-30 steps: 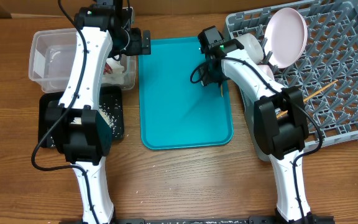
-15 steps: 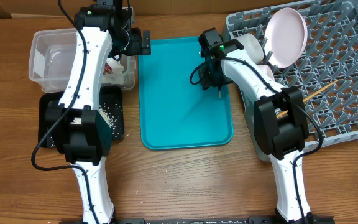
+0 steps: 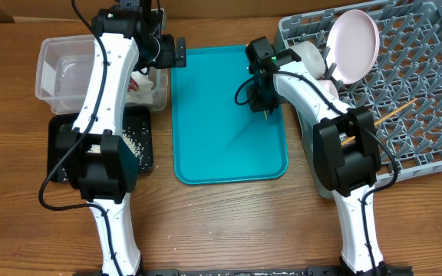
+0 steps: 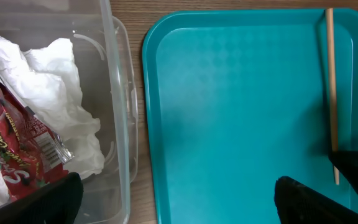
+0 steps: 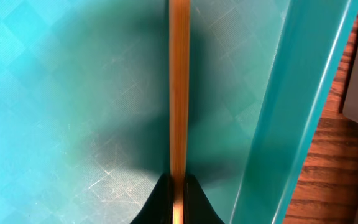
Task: Sort waste into correct bins and load items into the dishwasher
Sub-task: 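Carry the chopstick to the rack and lay it in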
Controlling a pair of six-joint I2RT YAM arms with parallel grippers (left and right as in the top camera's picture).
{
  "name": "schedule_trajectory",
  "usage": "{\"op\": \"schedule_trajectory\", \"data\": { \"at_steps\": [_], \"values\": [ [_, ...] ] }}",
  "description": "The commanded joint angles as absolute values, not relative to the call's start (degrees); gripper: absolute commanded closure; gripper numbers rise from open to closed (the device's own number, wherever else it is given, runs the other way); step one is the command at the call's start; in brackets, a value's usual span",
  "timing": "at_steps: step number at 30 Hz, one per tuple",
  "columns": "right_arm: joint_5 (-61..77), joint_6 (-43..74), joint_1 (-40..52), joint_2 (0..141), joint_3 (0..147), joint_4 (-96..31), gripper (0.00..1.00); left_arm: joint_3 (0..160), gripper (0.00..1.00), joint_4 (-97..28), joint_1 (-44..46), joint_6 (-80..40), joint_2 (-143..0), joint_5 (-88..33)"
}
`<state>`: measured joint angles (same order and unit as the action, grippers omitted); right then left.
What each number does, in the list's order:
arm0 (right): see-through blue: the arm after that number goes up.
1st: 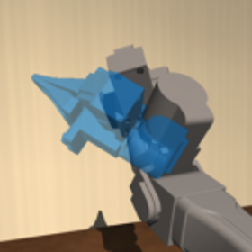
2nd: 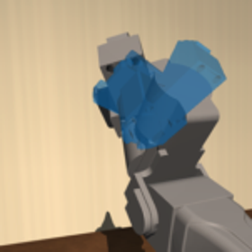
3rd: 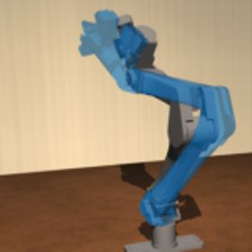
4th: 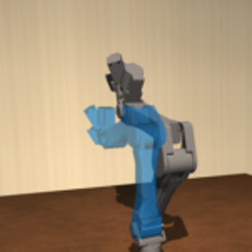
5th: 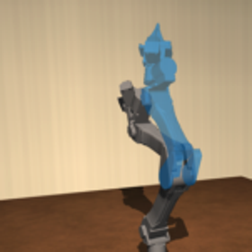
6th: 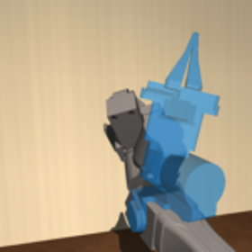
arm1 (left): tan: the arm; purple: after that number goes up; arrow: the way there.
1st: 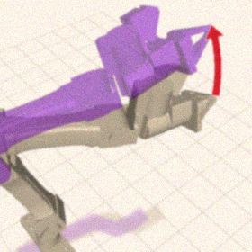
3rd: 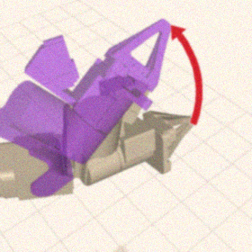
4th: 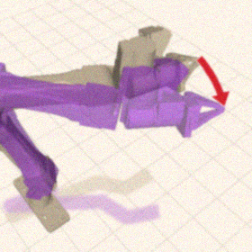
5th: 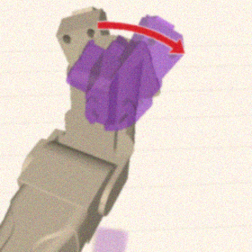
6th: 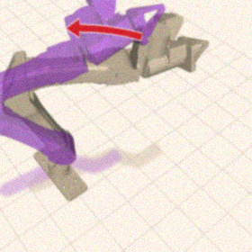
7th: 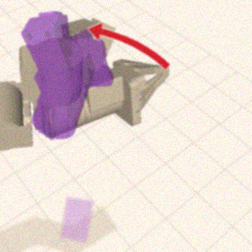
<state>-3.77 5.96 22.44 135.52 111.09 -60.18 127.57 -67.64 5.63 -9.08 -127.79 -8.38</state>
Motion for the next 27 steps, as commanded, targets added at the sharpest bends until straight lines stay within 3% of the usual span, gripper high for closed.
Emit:
{"op": "schedule_trajectory", "data": {
  "at_steps": [1, 9, 15, 19, 27],
  "values": [
    [-2.8, 6.0, 22.2, 136.3, 111.2, -61.9, 0.96, 128.8, 0.00, -67.4, 6.0, -9.4, -127.2, -8.8],
    [1.4, 6.1, 22.2, 130.2, 125.8, -75.2, 0.96, 128.8, 0.00, -67.4, 6.0, -9.4, -127.2, -8.8],
    [-0.3, 18.0, 19.0, 120.5, 140.8, -91.3, 0.96, 128.8, 0.00, -67.4, 6.0, -9.4, -127.2, -8.8],
    [-3.5, 30.2, 12.9, 114.1, 141.8, -97.1, 0.96, 128.8, 0.00, -67.4, 6.0, -9.4, -127.2, -8.8],
    [-1.9, 39.4, 1.7, 109.1, 134.6, -97.1, 0.96, 128.8, 0.00, -67.4, 6.0, -9.4, -127.2, -8.8]
  ]
}}
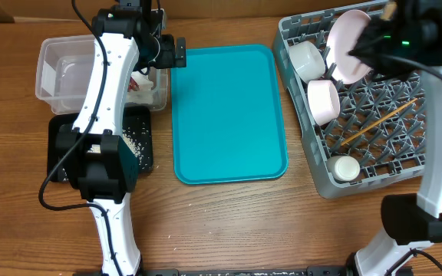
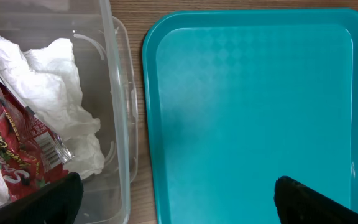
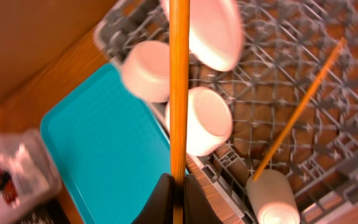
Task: Sort waste into correct bins and load items into the dishwasher
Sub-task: 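Carry the chopstick to the rack and lay it in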
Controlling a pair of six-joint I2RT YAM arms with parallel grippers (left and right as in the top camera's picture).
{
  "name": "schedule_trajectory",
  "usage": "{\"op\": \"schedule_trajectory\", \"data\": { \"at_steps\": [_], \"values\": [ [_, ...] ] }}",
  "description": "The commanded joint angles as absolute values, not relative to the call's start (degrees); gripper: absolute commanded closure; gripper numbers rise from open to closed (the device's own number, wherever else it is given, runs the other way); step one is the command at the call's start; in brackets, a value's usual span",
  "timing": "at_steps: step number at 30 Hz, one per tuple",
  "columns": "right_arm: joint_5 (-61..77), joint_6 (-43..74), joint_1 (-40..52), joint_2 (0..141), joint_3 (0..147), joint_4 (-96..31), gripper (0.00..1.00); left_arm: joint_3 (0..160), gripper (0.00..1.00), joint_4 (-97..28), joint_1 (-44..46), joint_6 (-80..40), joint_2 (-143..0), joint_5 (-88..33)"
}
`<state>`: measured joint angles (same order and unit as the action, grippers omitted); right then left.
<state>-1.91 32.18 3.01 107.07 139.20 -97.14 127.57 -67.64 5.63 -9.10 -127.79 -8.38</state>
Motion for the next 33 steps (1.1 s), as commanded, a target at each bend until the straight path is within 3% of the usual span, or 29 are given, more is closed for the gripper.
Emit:
{"op": "schedule_trajectory", "data": {
  "at_steps": [1, 9, 15, 16, 18, 20, 21, 33],
  "values": [
    [-2.0, 41.1, 1.0, 109.1, 132.6, -97.1, 0.96, 128.8, 0.00, -67.4, 6.0, -9.4, -127.2, -8.8],
    [-9.3, 61.5, -0.2, 109.1, 109.8, -96.4, 0.96, 128.8, 0.00, -67.4, 6.0, -9.4, -127.2, -8.8],
    [-8.8, 61.5, 0.4, 109.2, 101.3, -91.3, 0.94, 128.8, 0.00, -67.4, 6.0, -9.4, -127.2, -8.8],
    [-8.8, 61.5, 0.7, 109.2, 100.6, -90.8, 0.82, 128.8, 0.00, -67.4, 6.0, -9.4, -127.2, -8.8],
    [-8.8, 61.2, 1.0, 109.2, 100.0, -90.3, 0.38, 128.8, 0.00, -67.4, 6.0, -9.4, -127.2, -8.8],
    [-8.8, 58.4, 1.3, 109.2, 100.0, -89.8, 0.05, 128.8, 0.00, -67.4, 6.0, -9.4, -127.2, -8.8],
    [-8.8, 57.1, 1.3, 109.2, 100.0, -89.3, 0.00, 128.8, 0.00, -67.4, 6.0, -9.4, -127.2, -8.8],
    [-7.2, 51.8, 1.3, 107.5, 103.1, -89.1, 0.00, 128.8, 0.00, -67.4, 6.0, -9.4, -127.2, -8.8]
  ]
}}
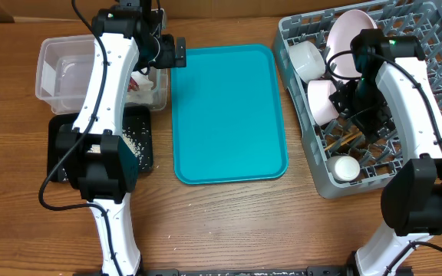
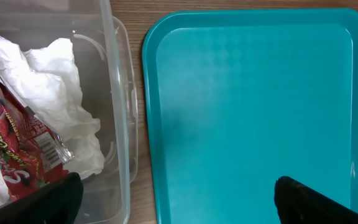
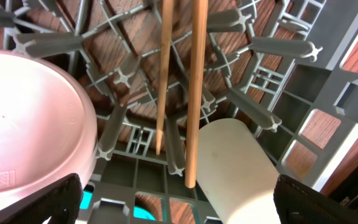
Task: Sort waste into correct bins and load items into the dishwasher
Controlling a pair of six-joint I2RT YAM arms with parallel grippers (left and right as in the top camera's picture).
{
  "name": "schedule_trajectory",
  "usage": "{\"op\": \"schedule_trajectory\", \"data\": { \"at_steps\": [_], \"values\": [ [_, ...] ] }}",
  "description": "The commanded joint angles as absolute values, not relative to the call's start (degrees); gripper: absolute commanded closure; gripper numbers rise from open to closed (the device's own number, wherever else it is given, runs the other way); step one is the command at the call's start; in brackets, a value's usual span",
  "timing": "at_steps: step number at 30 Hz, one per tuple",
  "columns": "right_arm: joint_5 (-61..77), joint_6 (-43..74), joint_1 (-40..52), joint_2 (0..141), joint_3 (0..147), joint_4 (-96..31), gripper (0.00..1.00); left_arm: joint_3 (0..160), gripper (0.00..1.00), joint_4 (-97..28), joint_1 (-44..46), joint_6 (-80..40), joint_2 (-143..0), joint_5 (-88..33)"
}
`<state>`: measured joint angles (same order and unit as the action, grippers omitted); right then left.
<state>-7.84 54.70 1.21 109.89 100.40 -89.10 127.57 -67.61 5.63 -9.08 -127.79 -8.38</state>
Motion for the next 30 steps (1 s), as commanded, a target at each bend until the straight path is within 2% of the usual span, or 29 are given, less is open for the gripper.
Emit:
{"op": "schedule_trajectory", "data": {
  "at_steps": [1, 4, 9, 12, 21, 30],
  "values": [
    [-6.7, 50.6, 1.3, 106.9, 104.0, -89.3, 0.00, 128.8, 0.00, -67.4, 6.0, -9.4, -127.2, -8.8],
    [-4.9, 45.9, 1.3, 104.6, 107.8, -90.4, 0.00, 128.8, 0.00, -67.4, 6.0, -9.4, -127.2, -8.8],
    [2.3, 30.3, 2.2, 99.4, 115.8, -91.7, 0.00, 128.8, 0.00, -67.4, 6.0, -9.4, -127.2, -8.8],
    [2.9, 26.2, 3.7, 95.7, 119.9, -93.2, 0.00, 128.8, 0.00, -67.4, 6.0, -9.4, -127.2, -8.8],
    [2.7, 24.8, 6.2, 83.9, 123.9, -94.8, 0.00, 128.8, 0.00, -67.4, 6.0, -9.4, -127.2, -8.8],
    [2.1, 23.2, 6.2, 81.5, 123.9, -96.2, 0.00, 128.8, 0.00, -67.4, 6.0, -9.4, -127.2, -8.8]
  ]
}}
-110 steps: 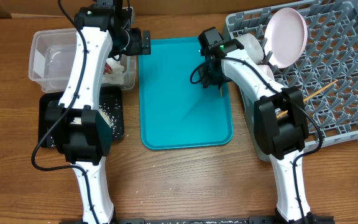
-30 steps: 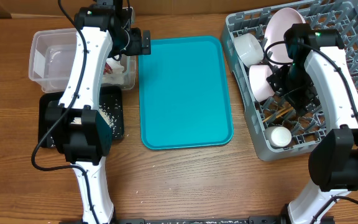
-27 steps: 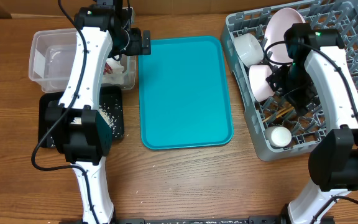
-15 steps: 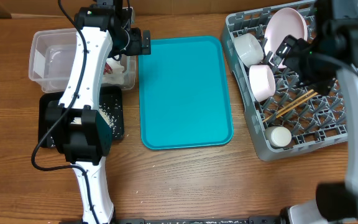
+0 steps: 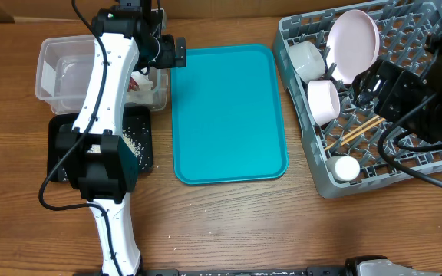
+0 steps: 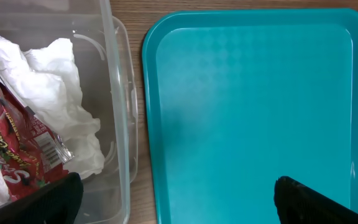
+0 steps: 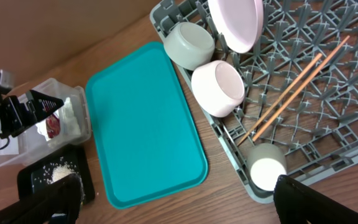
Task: Sort waste into correct bins and load items into the dishwasher
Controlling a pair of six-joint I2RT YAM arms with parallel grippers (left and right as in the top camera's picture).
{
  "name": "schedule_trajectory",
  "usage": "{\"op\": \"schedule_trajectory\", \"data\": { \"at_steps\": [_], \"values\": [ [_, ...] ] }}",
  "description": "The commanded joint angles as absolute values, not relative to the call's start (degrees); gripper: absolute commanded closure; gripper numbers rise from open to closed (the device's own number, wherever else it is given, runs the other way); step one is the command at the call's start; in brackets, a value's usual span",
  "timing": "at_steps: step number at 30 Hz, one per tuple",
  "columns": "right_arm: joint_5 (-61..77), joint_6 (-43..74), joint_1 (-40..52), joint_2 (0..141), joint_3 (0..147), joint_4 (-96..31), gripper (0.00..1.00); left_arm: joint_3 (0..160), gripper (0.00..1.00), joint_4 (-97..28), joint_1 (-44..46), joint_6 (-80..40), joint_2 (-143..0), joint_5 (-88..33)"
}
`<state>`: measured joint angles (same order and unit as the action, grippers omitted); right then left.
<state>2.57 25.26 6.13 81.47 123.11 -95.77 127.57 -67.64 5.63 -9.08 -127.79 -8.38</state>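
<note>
The teal tray (image 5: 229, 115) lies bare in the middle. Two wooden chopsticks (image 7: 291, 93) rest side by side in the grey dish rack (image 5: 424, 165), near a pink plate (image 5: 353, 44), two bowls (image 5: 323, 100) and a white cup (image 5: 346, 168). My right gripper (image 7: 179, 205) hangs high above the rack's left part, open and empty. My left gripper (image 6: 176, 202) stands open and empty over the edge between the clear bin (image 6: 120, 93) and the tray. White paper (image 6: 61, 99) and a red wrapper (image 6: 11, 149) lie in that bin.
A black bin (image 5: 140, 146) with white grains sits in front of the clear bin at the left. The rack fills the right side of the wooden table (image 5: 229, 222). The left arm reaches along the left of the tray.
My right gripper was low inside the rack, open just over the two chopsticks; now it is high above the rack, still open. The chopsticks stay in the rack. The left arm is unchanged.
My right gripper was shut on a chopstick at the tray's right edge. Then it held the chopstick up over the rack. Then it was open low in the rack, that chopstick lying beside another. Now it is raised and empty, and the tray is bare.
</note>
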Motion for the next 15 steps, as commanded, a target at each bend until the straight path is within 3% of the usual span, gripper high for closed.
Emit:
{"op": "schedule_trajectory", "data": {
  "at_steps": [1, 9, 15],
  "values": [
    [2.0, 22.0, 6.2, 81.5, 123.9, -96.6, 0.00, 128.8, 0.00, -67.4, 6.0, -9.4, -127.2, -8.8],
    [-5.7, 19.0, 6.2, 81.0, 122.7, -93.0, 0.00, 128.8, 0.00, -67.4, 6.0, -9.4, -127.2, -8.8],
    [-6.0, 17.5, 6.2, 70.3, 101.7, -70.6, 0.00, 128.8, 0.00, -67.4, 6.0, -9.4, -127.2, -8.8]
  ]
}}
